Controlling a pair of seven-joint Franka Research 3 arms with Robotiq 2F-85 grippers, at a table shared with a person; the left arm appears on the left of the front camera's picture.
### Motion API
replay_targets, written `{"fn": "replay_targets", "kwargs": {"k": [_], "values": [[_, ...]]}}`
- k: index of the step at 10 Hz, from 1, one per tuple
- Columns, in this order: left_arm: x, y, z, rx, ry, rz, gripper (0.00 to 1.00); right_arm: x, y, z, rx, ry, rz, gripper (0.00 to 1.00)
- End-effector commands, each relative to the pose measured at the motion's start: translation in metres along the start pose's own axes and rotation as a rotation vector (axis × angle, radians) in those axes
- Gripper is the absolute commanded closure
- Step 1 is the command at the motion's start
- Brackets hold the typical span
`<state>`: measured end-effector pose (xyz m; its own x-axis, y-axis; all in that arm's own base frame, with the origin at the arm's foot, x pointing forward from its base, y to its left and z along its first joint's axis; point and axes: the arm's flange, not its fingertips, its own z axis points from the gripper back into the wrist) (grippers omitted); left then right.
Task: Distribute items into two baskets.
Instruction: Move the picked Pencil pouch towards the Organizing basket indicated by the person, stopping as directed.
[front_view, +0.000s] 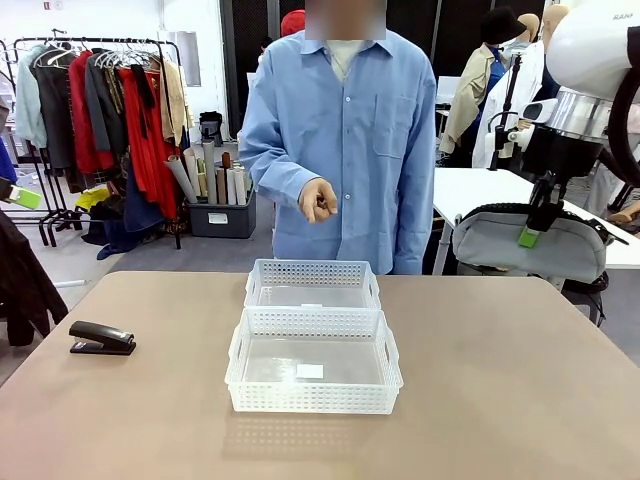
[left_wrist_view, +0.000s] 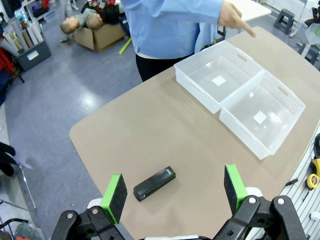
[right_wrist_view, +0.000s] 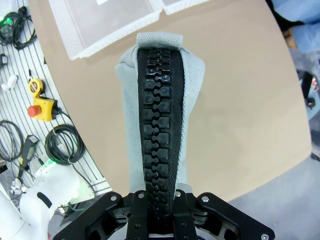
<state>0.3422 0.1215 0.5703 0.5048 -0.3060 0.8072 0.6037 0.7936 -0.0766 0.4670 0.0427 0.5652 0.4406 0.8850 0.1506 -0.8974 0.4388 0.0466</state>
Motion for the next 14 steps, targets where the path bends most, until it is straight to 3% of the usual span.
{"fn": "replay_targets", "kwargs": {"k": [1,8,14], "values": [[0.001,0.001,0.000,-0.014,-0.014,-0.013,0.00,0.003,-0.003,0.004,-0.015,-0.002,0.000,1.00],[0.001,0.001,0.000,-0.014,-0.014,-0.013,0.00,0.000,0.006,-0.005,-0.004,-0.009,0.015,1.00],[0.001,0.001,0.000,-0.014,-0.014,-0.013,0.00,-0.004,0.059,-0.035,-0.025,-0.008,0.152,1.00]]}}
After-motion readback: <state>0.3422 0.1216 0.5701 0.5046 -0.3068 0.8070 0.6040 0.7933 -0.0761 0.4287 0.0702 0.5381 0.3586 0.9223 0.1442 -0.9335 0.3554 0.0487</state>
